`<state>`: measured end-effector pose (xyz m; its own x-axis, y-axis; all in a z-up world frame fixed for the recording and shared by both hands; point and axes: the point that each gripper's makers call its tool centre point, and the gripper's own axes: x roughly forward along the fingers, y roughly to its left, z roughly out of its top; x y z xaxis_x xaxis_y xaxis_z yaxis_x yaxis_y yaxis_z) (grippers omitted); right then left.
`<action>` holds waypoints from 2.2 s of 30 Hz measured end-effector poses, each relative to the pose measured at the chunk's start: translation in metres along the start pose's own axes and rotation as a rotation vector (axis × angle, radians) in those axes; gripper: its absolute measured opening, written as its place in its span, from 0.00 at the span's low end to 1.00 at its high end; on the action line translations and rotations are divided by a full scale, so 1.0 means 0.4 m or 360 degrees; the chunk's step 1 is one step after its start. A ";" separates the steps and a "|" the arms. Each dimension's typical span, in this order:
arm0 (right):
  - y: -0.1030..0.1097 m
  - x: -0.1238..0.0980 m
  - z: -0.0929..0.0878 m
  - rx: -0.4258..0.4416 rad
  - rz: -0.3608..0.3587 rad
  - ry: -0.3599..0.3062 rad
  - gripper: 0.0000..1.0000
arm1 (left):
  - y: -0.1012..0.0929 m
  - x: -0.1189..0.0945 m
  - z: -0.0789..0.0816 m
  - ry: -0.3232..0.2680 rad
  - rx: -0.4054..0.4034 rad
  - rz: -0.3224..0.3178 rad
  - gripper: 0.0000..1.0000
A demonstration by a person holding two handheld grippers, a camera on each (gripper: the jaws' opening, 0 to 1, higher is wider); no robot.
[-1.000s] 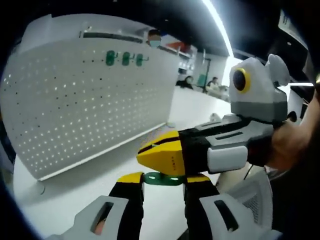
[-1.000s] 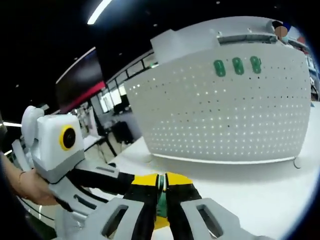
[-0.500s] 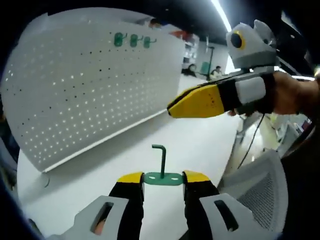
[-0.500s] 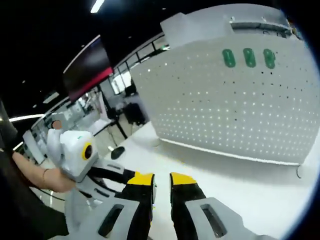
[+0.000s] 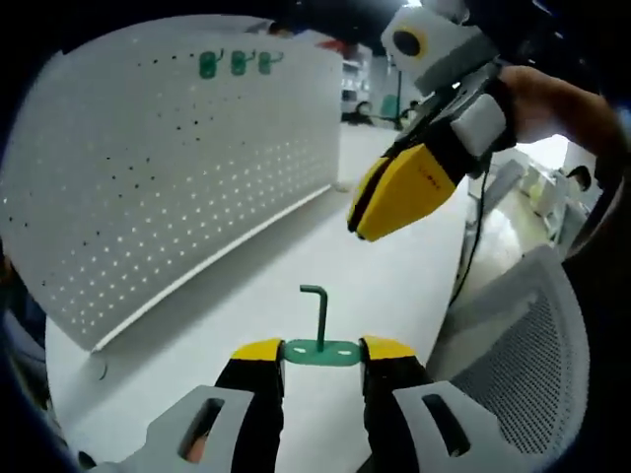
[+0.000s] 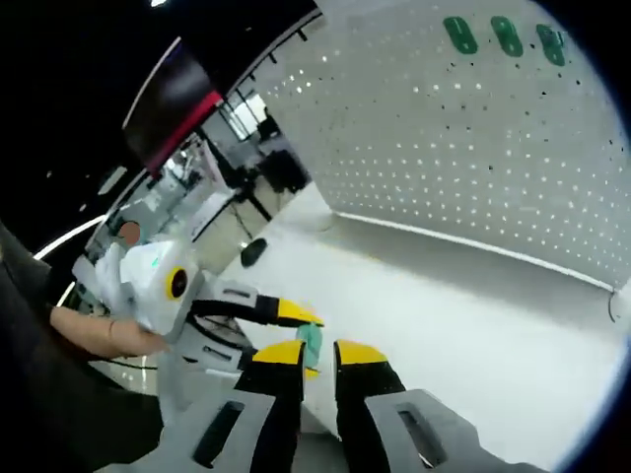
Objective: Insert the hook assembly into the mounting plate slot until the hook locks in place.
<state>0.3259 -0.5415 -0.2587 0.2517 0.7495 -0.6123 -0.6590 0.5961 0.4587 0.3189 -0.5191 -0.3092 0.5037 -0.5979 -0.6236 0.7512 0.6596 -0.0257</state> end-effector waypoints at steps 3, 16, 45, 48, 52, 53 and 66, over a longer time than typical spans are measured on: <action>0.005 0.013 -0.016 0.0010 0.0017 0.0069 0.12 | -0.015 0.003 0.005 0.0000 0.0052 -0.0018 0.30; 0.001 0.063 -0.085 0.0063 0.0071 0.0398 0.12 | -0.070 0.015 0.008 0.0039 0.0345 -0.0085 0.30; 0.006 0.083 -0.117 0.0207 0.0081 0.0508 0.00 | -0.077 0.018 0.006 0.0090 0.0468 -0.0092 0.31; 0.005 0.081 -0.120 0.0155 0.0083 0.0475 0.00 | -0.073 0.015 0.008 0.0069 0.0410 -0.0107 0.31; 0.001 0.076 -0.115 0.0174 0.0081 0.0436 0.00 | -0.073 0.014 0.010 0.0047 0.0363 -0.0125 0.32; -0.002 0.074 -0.116 0.0170 0.0079 0.0428 0.00 | -0.075 0.014 0.009 0.0052 0.0363 -0.0132 0.32; 0.004 0.051 -0.068 0.0013 0.0119 0.0192 0.00 | -0.074 -0.018 0.077 -0.0101 0.0038 -0.0160 0.54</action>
<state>0.3106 -0.5330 -0.2881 0.1145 0.7520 -0.6491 -0.6670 0.5424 0.5107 0.3062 -0.5484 -0.2799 0.4506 -0.6887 -0.5681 0.8089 0.5841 -0.0665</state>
